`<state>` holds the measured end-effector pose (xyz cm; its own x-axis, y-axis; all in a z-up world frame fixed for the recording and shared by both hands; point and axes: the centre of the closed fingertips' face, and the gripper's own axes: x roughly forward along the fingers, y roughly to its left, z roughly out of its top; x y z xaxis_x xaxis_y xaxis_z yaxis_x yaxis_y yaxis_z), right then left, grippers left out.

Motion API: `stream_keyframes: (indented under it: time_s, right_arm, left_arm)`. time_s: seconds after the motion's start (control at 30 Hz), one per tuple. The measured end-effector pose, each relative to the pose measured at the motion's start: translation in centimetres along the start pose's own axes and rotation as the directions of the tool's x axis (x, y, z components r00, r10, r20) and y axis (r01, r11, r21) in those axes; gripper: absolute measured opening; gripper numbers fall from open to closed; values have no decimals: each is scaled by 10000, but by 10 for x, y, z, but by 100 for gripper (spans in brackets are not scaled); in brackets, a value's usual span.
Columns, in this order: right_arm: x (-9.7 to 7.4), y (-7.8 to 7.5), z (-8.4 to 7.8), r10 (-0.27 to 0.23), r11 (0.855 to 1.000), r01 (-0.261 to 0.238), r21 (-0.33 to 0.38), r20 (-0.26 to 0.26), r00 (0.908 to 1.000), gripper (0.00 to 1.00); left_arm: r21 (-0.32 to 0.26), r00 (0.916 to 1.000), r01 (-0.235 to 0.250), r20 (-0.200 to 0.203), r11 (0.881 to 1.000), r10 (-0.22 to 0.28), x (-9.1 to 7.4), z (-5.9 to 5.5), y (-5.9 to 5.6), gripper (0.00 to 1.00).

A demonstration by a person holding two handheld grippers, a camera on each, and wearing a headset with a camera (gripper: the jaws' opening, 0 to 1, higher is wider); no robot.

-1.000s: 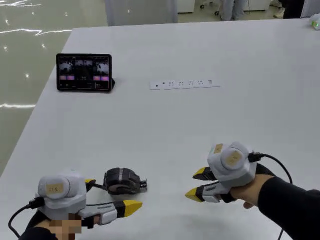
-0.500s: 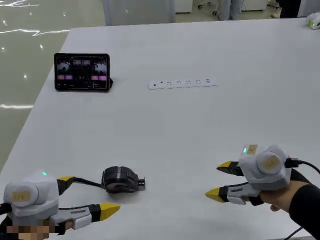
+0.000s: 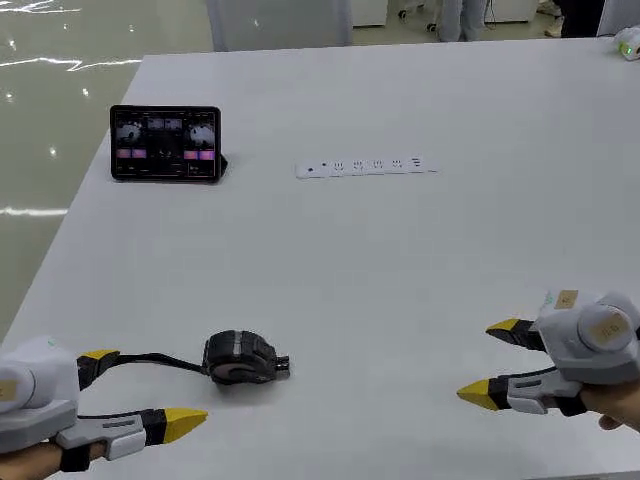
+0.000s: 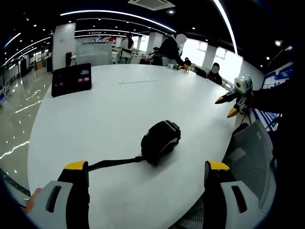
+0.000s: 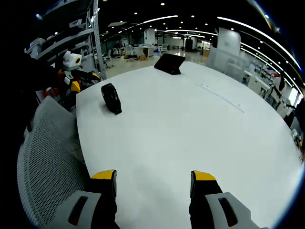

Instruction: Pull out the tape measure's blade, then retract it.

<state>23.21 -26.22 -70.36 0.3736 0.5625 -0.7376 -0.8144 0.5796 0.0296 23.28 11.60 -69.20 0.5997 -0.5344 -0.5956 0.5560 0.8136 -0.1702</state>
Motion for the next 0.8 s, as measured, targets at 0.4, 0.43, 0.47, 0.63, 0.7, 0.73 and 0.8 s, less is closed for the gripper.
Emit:
stream_keyframes:
  time_s: [0.4, 0.43, 0.47, 0.63, 0.7, 0.73, 0.8]
  right_arm:
    - [-45, -19, -33, -566, 9975, 560, 437, 131, 9983, 82]
    - [-48, -19, -34, -602, 9973, 596, 431, 137, 9981, 83]
    - [-49, -19, -34, -616, 9973, 609, 418, 154, 9980, 85]
    - [-52, -18, -39, -591, 9976, 585, 360, 161, 9981, 94]
    - [-54, -18, -41, -612, 9980, 608, 198, 199, 9979, 97]
    - [-54, -19, -42, -600, 9980, 595, 231, 214, 9980, 98]
    - [-56, -19, -44, -553, 9976, 543, 433, 234, 9982, 99]
  left_arm:
    - [667, 9996, 199, -199, 9976, -186, 0, -3, -6, 99]
    - [685, 9996, 214, -200, 9974, -201, 1, -2, -6, 99]
    - [713, 9996, 219, -184, 9972, -207, 1, -1, -6, 99]
    - [911, 9996, 268, -90, 9955, -261, 2, 7, -4, 99]
    - [1021, 9994, 315, -149, 9943, -301, 1, 8, -4, 99]
    - [1084, 9993, 350, -197, 9935, -330, 1, 8, -4, 99]
    - [1220, 9988, 410, -304, 9917, -376, 1, 7, -3, 99]
